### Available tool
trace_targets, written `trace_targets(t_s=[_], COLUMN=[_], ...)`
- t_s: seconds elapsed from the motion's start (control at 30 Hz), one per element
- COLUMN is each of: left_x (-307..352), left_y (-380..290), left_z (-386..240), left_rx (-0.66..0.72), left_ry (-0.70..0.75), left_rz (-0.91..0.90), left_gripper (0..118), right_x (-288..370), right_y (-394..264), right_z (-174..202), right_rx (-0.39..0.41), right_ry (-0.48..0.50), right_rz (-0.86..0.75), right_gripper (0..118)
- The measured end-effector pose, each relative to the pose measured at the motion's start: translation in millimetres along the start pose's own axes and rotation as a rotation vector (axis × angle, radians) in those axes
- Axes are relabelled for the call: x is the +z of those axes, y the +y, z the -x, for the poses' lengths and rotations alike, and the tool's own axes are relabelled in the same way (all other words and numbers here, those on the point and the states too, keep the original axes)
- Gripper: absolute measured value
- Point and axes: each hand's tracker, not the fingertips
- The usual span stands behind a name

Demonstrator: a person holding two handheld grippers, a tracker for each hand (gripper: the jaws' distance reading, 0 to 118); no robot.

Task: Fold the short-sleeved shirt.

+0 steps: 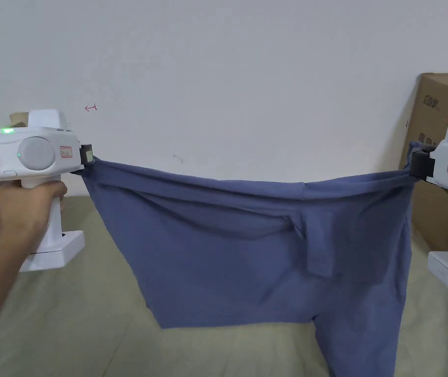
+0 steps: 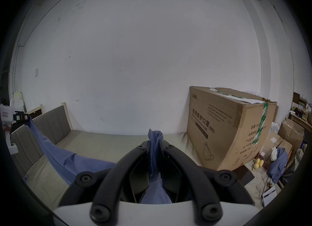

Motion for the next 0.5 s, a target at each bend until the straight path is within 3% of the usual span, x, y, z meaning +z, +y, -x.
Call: trace_targets(t_s=[0.17,0.5], left_x=[-43.7,-36.6], left_y=[-44.4,-167.3], left_z=[13.0,23.7], left_rx=[-0.001,0.008], left_ry=[0.024,0.006], left_rz=[0.076,0.262], left_gripper=[2,2], right_x=[-26.1,-19.3], right_y=[-40.1,-149.5], right_z=[8.1,9.7], right_rx=[-0.027,-0.087], right_ry=[-0.022,-0.022], right_rz=[0.037,0.211], right_gripper=[8,8])
